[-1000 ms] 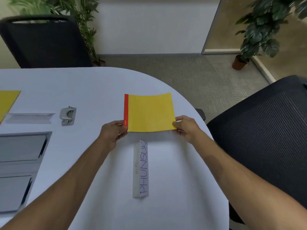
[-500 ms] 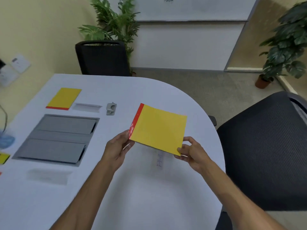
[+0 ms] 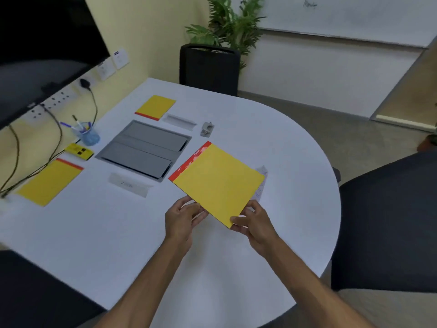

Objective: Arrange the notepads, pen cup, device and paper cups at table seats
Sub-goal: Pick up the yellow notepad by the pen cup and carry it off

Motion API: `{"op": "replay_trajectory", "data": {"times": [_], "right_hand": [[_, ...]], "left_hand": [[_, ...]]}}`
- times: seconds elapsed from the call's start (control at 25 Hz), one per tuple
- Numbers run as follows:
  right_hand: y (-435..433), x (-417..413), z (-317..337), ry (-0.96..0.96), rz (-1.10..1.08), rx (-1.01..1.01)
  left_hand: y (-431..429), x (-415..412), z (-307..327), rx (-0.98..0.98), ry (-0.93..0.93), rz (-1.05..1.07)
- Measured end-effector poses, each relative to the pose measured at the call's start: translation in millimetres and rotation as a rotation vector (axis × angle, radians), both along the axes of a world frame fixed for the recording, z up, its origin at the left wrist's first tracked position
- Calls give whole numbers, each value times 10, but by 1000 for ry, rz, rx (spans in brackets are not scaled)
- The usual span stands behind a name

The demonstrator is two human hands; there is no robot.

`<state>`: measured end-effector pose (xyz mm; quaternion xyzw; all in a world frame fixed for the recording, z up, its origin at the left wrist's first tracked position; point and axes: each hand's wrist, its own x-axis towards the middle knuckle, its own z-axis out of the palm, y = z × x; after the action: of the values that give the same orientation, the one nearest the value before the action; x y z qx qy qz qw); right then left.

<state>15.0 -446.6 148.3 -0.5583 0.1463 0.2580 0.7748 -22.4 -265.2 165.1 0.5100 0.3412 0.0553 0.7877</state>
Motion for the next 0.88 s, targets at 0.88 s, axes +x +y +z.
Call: {"op": "replay_trajectory", "data": {"times": [0.88], "right_hand": [[3245, 1196, -124, -138, 511, -215]], "left_hand": [[3861, -230, -89, 377, 144, -55]]}}
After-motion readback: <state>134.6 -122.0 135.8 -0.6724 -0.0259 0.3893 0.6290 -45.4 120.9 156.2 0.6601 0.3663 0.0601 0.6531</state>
